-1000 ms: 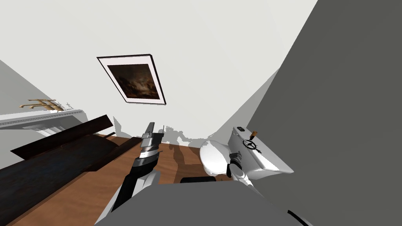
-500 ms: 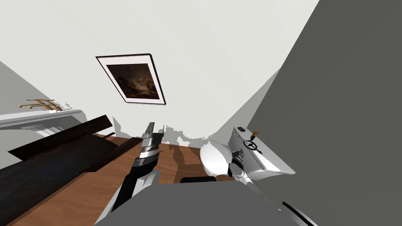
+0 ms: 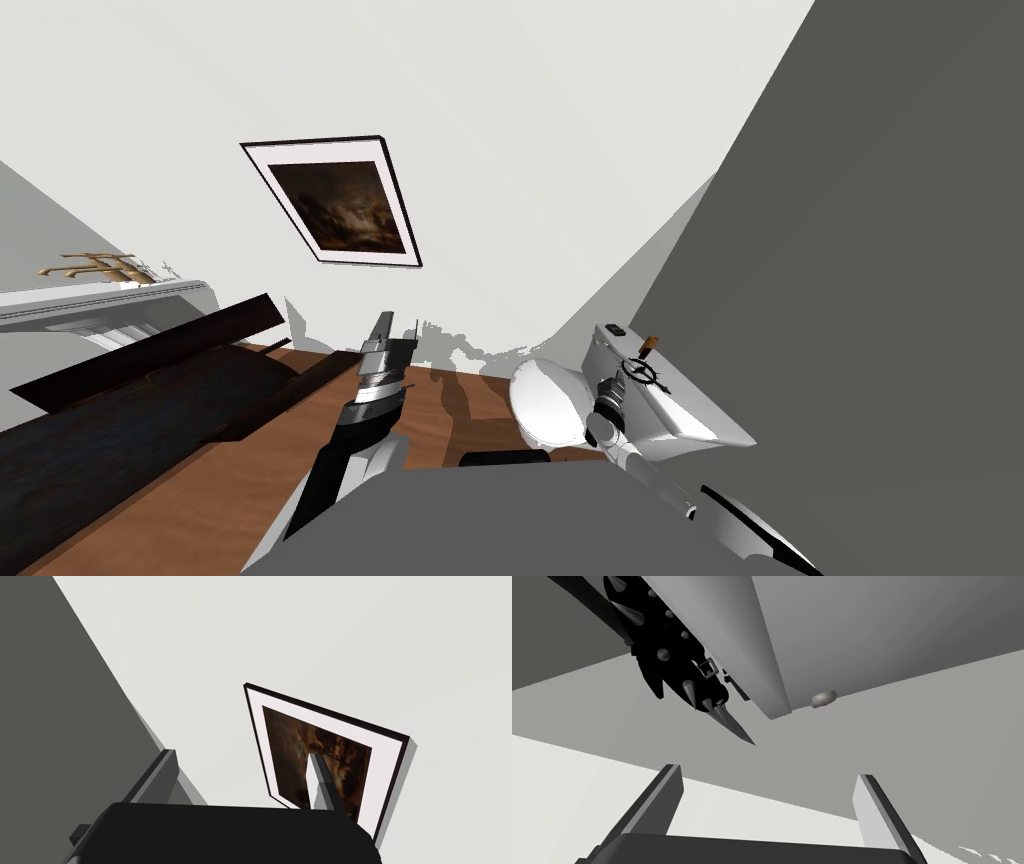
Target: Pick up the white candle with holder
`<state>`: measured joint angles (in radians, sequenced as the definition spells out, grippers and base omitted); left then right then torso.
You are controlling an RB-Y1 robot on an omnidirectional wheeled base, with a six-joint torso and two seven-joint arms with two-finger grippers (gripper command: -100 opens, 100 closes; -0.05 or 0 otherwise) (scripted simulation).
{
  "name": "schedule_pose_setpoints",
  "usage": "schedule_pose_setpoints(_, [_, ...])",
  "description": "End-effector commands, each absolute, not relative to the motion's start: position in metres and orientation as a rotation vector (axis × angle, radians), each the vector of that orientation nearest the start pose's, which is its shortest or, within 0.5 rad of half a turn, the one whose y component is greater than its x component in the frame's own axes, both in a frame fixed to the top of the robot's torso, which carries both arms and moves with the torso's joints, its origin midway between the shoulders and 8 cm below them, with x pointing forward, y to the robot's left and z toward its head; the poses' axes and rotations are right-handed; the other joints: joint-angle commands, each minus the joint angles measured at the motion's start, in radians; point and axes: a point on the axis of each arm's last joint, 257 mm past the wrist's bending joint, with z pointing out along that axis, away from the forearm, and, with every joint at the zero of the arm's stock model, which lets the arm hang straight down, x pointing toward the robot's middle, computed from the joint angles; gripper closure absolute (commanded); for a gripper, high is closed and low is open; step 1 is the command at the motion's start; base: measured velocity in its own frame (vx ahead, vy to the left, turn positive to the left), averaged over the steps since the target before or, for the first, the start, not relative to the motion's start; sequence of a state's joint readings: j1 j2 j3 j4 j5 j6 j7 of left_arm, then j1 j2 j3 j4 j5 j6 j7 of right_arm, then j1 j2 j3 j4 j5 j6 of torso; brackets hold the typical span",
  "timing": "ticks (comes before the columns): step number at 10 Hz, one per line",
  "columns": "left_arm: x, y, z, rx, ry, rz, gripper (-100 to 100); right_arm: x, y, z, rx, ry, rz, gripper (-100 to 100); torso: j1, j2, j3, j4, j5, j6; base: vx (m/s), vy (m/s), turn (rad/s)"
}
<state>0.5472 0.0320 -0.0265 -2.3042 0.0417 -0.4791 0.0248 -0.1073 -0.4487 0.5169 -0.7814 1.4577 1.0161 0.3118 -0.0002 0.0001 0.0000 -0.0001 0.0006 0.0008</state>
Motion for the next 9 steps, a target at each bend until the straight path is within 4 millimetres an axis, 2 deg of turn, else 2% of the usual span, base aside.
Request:
schedule_pose_setpoints(1, [0.340,0.277,0.016,-0.708,0.634,-1.354,0,0.402,-0.522,-0.375,-0.508,1.762,-1.577,-100,0.000,0.000,0.000,0.000,0.000,0.000,0.013,0.001,-0.012])
schedule_pose_setpoints(3, [0.340,0.277,0.016,-0.708,0.634,-1.354,0,0.408,-0.530,-0.352,-0.586,1.659,-1.690,-100,0.000,0.000,0.000,0.000,0.000,0.000,0.015,-0.005,-0.019])
schedule_pose_setpoints(5, [0.340,0.277,0.016,-0.708,0.634,-1.354,0,0.407,-0.531,-0.351,-0.585,1.658,-1.694,-100,-0.001,0.000,0.000,0.000,0.000,0.000,0.007,-0.010,-0.004])
schedule_pose_setpoints(7, [0.340,0.277,0.016,-0.708,0.634,-1.354,0,0.408,-0.539,-0.335,-0.649,1.579,-1.781,-100,-0.001,0.001,0.001,0.000,0.000,0.000,0.004,-0.023,-0.025])
schedule_pose_setpoints(9, [0.340,0.277,0.016,-0.708,0.634,-1.354,0,0.407,-0.542,-0.331,-0.676,1.553,-1.813,-100,-0.003,0.001,0.001,0.000,-0.001,0.000,0.005,-0.043,-0.026])
